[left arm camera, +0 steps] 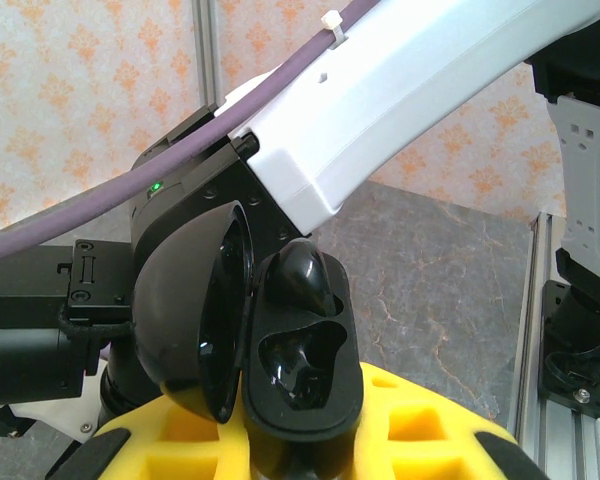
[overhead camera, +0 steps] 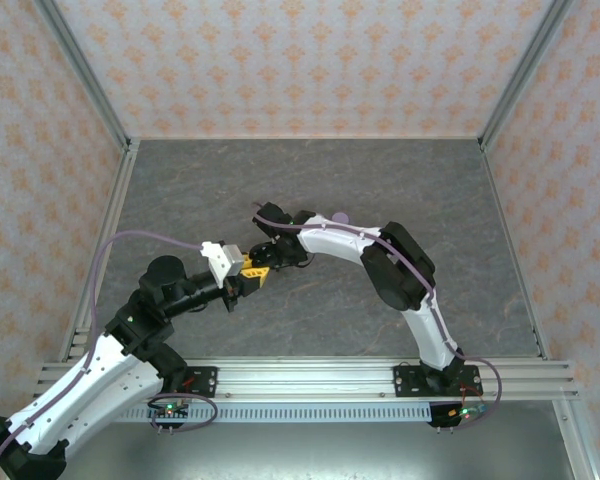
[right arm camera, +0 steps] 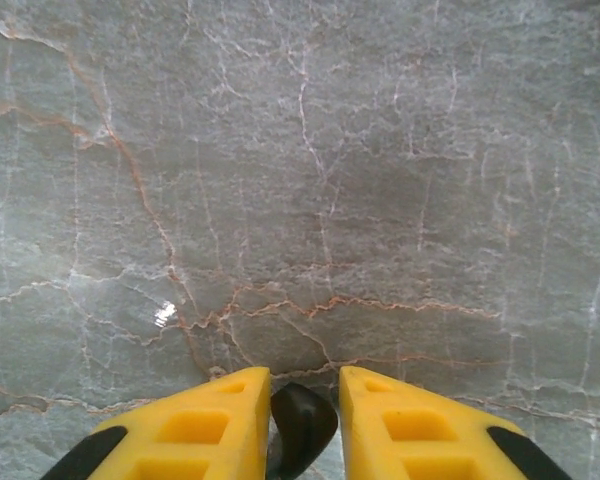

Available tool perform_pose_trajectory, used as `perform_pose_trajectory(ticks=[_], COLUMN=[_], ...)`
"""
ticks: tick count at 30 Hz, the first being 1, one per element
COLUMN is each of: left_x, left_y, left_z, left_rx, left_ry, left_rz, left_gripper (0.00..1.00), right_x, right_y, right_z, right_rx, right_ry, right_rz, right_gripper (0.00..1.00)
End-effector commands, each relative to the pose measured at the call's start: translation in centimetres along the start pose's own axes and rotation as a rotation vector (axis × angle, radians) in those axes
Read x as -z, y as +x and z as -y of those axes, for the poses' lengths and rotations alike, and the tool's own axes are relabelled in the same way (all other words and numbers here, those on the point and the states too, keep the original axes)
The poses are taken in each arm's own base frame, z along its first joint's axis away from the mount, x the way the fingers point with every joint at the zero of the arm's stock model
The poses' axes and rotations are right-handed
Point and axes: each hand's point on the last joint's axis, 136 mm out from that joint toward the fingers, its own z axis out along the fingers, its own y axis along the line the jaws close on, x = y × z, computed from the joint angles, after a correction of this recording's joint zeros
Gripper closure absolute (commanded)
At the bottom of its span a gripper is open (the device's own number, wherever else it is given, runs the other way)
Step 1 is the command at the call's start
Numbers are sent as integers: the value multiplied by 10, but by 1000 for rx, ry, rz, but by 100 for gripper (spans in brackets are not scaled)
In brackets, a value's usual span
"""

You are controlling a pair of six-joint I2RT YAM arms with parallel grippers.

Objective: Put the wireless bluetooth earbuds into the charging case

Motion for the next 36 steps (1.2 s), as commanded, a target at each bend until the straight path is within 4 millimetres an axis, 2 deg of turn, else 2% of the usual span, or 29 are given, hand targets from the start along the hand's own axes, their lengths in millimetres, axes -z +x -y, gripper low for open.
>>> perform_pose_trajectory(ticks=[1,6,11,14,17,19,24,28,32,36], left_x=[3,3,1,-2,-7,-11,-22,-31,-38,-42], left_y=[-11,-12,-10,-10,-8,-6,-2,1,4,6], left_z=[5,4,5,6,6,7,8,10,12,16], left_rx=[-34,-33,-22,-9,10,22,46,59,63,63], left_ry=[20,15,21,34,49,64,96,130,160,194], left_rz=[18,18,12,9,3,1,4,-4,-22,-32], left_gripper=[100,100,100,100,100,100,100,100,100,100], right_x=[-8,4,38,72,106,137,211,262,301,323], right_y=[14,9,-7,-15,-14,-14,-2,11,24,39], right_z=[5,9,15,22,32,35,30,19,10,-8], right_rx=[20,25,7,29,76,117,255,363,472,624], right_ry=[42,42,-15,-45,-61,-80,-167,-257,-313,-298], right_rz=[-52,-6,112,208,285,353,512,615,711,791], right_gripper=[78,81,81,82,82,82,82,82,82,82])
